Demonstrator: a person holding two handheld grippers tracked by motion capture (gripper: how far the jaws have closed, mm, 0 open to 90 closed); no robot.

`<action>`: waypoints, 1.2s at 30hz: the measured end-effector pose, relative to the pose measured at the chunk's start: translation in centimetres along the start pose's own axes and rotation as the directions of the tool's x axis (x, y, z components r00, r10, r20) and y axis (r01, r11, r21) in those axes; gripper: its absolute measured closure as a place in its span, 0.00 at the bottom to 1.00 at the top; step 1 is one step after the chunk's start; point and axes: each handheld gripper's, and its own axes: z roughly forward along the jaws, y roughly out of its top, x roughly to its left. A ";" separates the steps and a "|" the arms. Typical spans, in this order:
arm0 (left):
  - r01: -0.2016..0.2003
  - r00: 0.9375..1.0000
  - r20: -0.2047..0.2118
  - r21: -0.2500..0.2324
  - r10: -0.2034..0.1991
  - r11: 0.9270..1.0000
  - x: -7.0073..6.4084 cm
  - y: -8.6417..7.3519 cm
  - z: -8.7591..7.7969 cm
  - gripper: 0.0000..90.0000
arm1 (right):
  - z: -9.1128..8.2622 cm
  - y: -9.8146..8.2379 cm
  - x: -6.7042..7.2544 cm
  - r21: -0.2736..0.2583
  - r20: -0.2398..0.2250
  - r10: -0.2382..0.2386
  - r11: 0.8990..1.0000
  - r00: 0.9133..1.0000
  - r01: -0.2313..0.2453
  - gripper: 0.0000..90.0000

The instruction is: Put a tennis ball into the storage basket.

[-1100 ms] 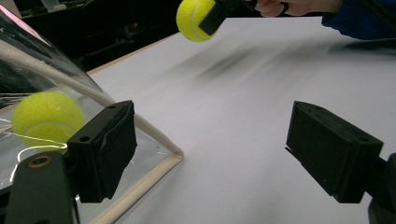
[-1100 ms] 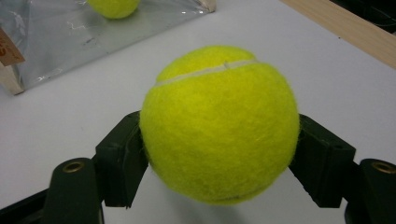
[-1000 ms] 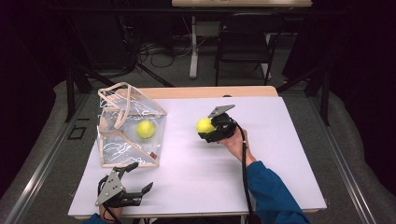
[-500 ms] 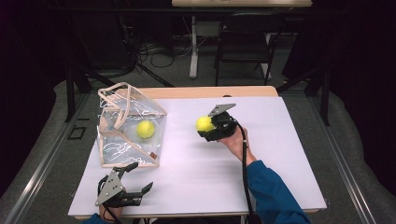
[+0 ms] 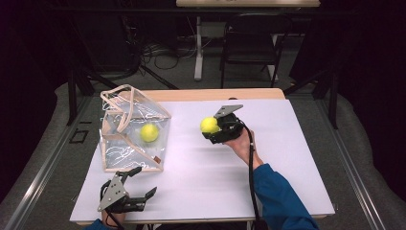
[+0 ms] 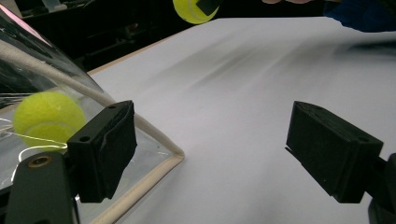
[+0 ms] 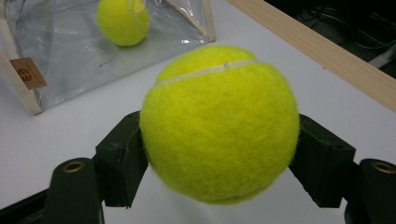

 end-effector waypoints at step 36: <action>0.000 1.000 0.000 -0.002 0.000 1.000 0.0 0.0 0.0 0.18 | -1.8 1.8 0.2 -0.069 0.003 -0.009 0.998 1.000 0.009 0.29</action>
